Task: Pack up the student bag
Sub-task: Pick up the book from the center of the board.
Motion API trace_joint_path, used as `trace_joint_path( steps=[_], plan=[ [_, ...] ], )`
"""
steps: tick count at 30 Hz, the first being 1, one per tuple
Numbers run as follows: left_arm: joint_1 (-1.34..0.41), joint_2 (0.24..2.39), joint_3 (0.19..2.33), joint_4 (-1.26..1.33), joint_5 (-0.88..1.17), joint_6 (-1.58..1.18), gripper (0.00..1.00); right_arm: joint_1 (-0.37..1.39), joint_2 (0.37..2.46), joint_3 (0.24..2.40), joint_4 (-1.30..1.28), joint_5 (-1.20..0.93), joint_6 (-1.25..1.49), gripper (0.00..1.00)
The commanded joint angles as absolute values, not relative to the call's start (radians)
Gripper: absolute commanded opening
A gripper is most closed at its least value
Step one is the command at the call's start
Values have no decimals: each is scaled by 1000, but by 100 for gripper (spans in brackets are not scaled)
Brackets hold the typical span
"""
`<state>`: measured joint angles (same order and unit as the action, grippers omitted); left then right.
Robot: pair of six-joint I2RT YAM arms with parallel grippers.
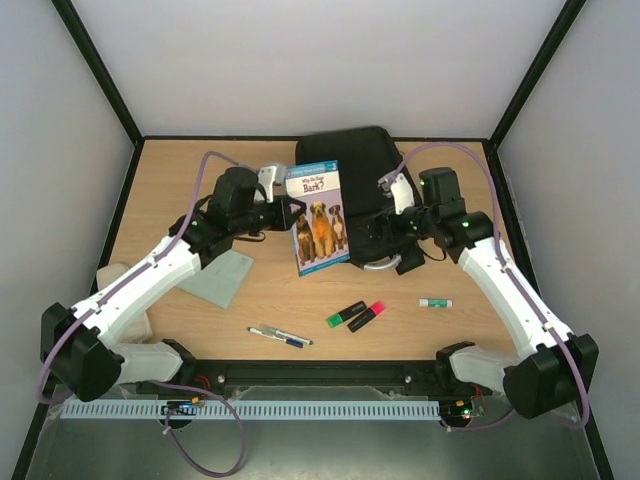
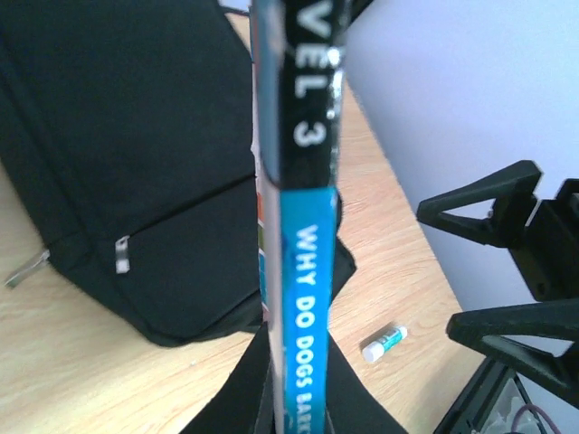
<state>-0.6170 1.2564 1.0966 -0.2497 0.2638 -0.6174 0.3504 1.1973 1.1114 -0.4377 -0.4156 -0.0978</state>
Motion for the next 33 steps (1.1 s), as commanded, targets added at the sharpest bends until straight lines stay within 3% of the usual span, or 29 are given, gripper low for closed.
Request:
trace_joint_path(
  steps=[1,8,15,23,28,33],
  plan=[
    [-615,1301,1167,-126,395,-545,2,288,1152,1094,-473,-486,-53,97],
    [-590,1425,1283,-87,621,-497,2,160,1213,1133,-461,-719,-2,96],
    [-582,1421,1171,161,787,-551,3,122,1164,1101,-465,-785,-34,97],
    [-571,1413,1147,210,929,-530,3,123,1157,1048,-419,-995,-24,96],
    [-559,1429,1135,257,930,-541,2,123,1205,1056,-478,-1261,-81,85],
    [-513,1450,1138,231,872,-563,2,122,1130,1034,-436,-1267,-34,75]
  ],
)
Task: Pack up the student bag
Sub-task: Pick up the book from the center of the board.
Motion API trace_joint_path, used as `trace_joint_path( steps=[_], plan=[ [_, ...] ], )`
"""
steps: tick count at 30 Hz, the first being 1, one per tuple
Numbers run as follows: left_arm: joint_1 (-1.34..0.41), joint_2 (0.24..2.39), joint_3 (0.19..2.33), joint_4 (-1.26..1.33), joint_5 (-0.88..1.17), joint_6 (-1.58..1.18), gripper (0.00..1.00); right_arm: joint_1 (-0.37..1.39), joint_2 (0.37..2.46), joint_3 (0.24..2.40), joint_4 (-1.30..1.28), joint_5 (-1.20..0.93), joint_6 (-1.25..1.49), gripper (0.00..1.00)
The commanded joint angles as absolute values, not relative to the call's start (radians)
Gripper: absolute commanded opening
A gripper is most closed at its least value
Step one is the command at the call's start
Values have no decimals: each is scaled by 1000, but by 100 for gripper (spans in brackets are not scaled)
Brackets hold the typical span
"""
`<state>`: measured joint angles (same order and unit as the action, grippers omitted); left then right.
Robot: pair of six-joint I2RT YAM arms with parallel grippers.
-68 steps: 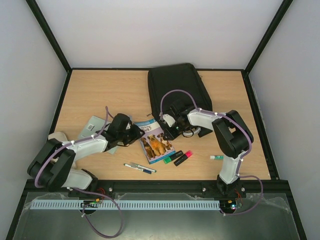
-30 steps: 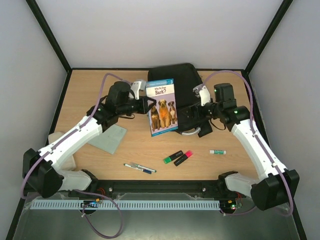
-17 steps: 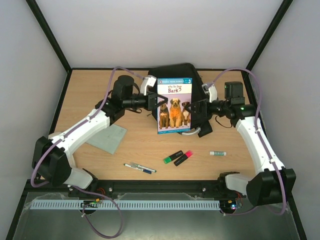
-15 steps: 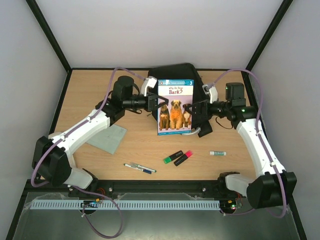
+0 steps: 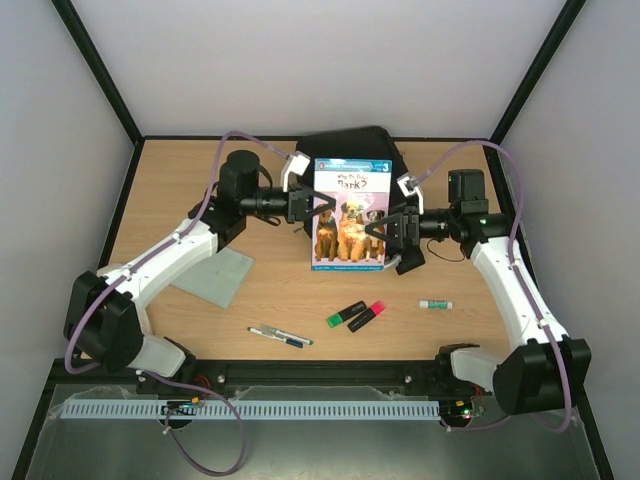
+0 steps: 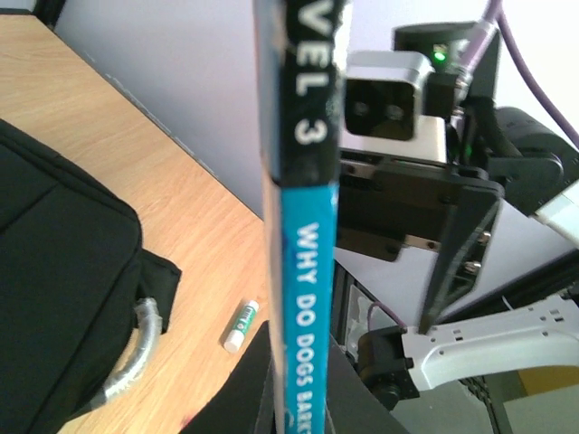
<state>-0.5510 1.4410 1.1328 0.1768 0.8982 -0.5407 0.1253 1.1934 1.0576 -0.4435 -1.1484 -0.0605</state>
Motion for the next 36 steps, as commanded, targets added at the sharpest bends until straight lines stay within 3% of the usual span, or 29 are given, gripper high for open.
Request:
trace_joint_path(
  steps=[1,4,12,15,19,22,29,36],
  plan=[
    [-505,1452,1134,231,854,-569,3,123,1114,1016,-410,-1266,-4,71],
    [-493,1474,1135,247,871,-584,3,123,1075,973,-355,-1232,47,54],
    [-500,1492,1115,294,895,-617,4,122,1074,973,-313,-1135,112,36],
    [-518,1491,1099,322,907,-626,14,122,1083,975,-302,-1096,130,25],
    [-563,1501,1082,338,907,-630,37,123,1088,982,-289,-1056,145,12],
    [-595,1512,1059,366,906,-639,39,123,1085,984,-275,-1038,156,3],
    [-617,1495,980,458,899,-694,31,120,1068,964,-253,-987,168,1],
    [-618,1476,917,523,903,-737,38,98,1072,995,-216,-991,229,1]
  ],
)
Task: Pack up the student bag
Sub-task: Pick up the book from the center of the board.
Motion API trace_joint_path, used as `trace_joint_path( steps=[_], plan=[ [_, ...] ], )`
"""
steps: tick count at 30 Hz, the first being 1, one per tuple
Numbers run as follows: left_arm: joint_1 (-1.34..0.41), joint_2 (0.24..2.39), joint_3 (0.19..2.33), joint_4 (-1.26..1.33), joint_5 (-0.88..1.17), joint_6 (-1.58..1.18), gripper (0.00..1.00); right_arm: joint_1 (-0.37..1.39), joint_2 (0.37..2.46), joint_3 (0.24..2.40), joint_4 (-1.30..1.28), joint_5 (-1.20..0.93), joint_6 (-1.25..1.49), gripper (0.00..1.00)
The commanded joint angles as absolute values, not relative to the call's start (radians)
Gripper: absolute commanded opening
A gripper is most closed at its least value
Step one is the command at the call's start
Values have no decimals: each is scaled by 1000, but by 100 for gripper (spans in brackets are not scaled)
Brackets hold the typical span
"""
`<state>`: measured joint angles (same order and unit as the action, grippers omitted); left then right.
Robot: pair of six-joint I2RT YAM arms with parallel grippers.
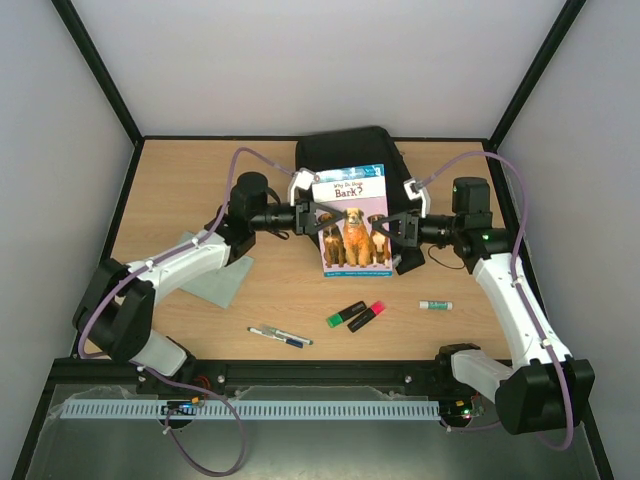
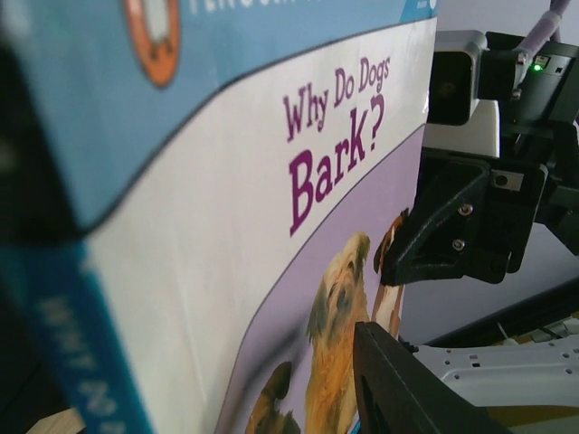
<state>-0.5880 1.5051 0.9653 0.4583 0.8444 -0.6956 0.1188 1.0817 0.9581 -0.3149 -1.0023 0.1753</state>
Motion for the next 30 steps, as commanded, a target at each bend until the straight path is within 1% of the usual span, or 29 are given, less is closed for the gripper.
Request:
trace_joint_path(
  steps=[1,3,4,6,9,12,13,14,15,16,17,18,19,20,21,23,25,27,30],
  plan=[
    [-618,1471,910,539,897,-749,41,98,1077,999,-211,-990,242,1],
    [-620,1464,906,564,884,-766,45,98,1086,1003,-199,-992,265,1],
    [-623,1465,907,571,883,-771,45,98,1091,1003,-196,-995,271,1],
    [-627,1471,916,591,885,-787,42,98,1099,1005,-196,-998,277,1],
    [-635,1478,930,619,882,-811,29,98,1097,1006,-198,-1002,281,1],
    [-634,1466,942,616,849,-816,12,98,1086,1003,-210,-1007,271,1],
    [-634,1459,946,613,840,-817,7,98,1085,1003,-221,-1011,263,3],
    [-634,1455,954,608,835,-817,3,98,1086,1002,-233,-1012,250,8],
    [-631,1451,963,603,835,-818,3,98,1087,1000,-247,-1011,236,25],
    [-630,1449,973,601,839,-819,3,98,1089,997,-262,-1011,220,40],
    [-627,1447,984,595,843,-819,2,98,1089,989,-274,-1013,209,53],
    [-625,1445,994,591,850,-820,2,98,1089,979,-274,-1018,204,64],
    [-624,1442,1003,589,854,-823,3,98,1090,968,-273,-1027,200,71],
    [-621,1441,1010,590,858,-827,2,98,1091,955,-270,-1043,200,76],
    [-619,1439,1015,590,861,-830,3,97,1093,945,-265,-1062,201,77],
    [-616,1439,1027,579,860,-827,2,98,1100,933,-268,-1118,196,78],
    [-613,1442,1044,552,848,-814,2,97,1107,934,-282,-1187,186,74],
    [-606,1450,1055,526,845,-801,3,97,1101,939,-292,-1224,179,66],
    [-602,1466,1084,463,836,-767,2,97,1068,943,-279,-1215,194,52]
  ],
)
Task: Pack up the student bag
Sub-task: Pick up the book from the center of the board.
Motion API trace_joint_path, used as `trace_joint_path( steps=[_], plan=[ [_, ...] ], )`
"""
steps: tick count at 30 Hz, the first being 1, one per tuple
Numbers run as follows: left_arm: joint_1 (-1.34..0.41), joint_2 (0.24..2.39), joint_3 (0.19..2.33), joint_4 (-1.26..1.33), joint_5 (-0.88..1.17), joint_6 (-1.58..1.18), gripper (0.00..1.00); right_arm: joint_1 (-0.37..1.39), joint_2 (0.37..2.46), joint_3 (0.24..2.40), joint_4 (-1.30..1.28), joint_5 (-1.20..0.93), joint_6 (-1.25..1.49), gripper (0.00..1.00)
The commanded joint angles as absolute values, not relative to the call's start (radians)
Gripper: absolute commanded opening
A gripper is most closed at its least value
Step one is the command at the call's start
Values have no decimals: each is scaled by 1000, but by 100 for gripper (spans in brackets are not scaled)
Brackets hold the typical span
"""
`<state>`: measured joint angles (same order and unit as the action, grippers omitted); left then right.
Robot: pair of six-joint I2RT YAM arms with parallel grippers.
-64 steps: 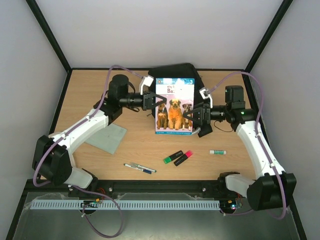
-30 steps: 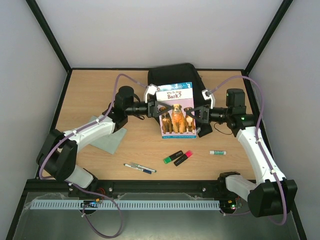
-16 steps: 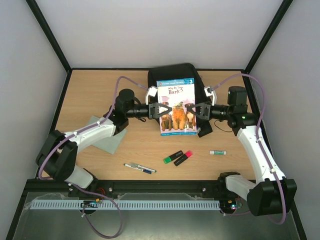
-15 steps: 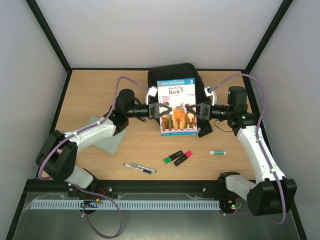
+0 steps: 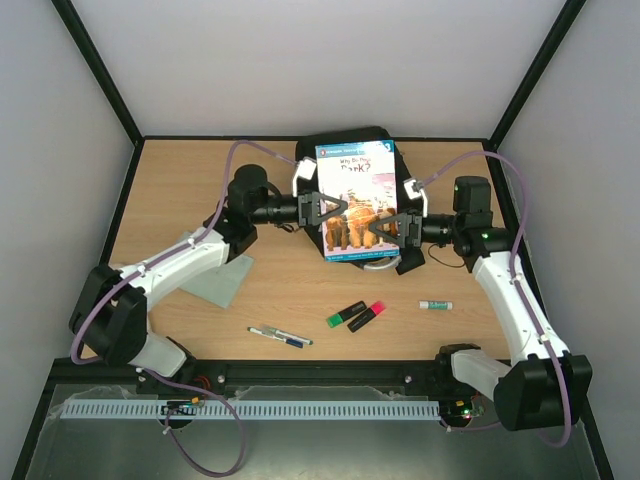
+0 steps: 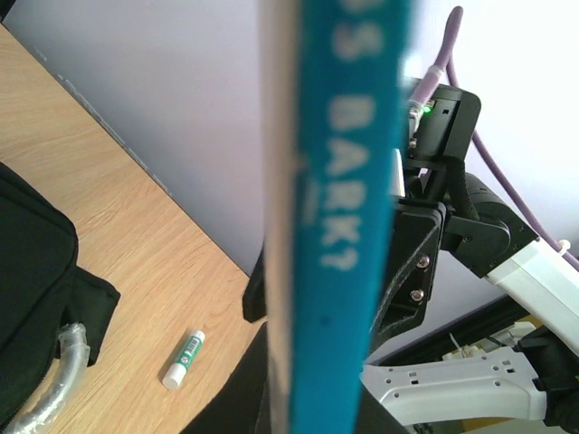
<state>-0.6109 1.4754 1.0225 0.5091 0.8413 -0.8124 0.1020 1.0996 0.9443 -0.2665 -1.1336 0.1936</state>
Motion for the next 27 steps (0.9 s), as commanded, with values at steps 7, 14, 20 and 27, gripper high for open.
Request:
trace_joint_path(
  steps=[7,14,20,27],
  plan=[
    [-600,1483,1119,347,807,-686,3,98,1014,948,-255,-1100,264,22],
    [-602,1500,1132,305,796,-650,3,97,1006,955,-261,-892,295,1],
    [-626,1546,1207,42,546,-493,61,19,1013,992,-294,-624,273,1],
    [-777,1701,1344,-198,229,-236,99,-106,971,949,-304,-344,216,1]
  ],
)
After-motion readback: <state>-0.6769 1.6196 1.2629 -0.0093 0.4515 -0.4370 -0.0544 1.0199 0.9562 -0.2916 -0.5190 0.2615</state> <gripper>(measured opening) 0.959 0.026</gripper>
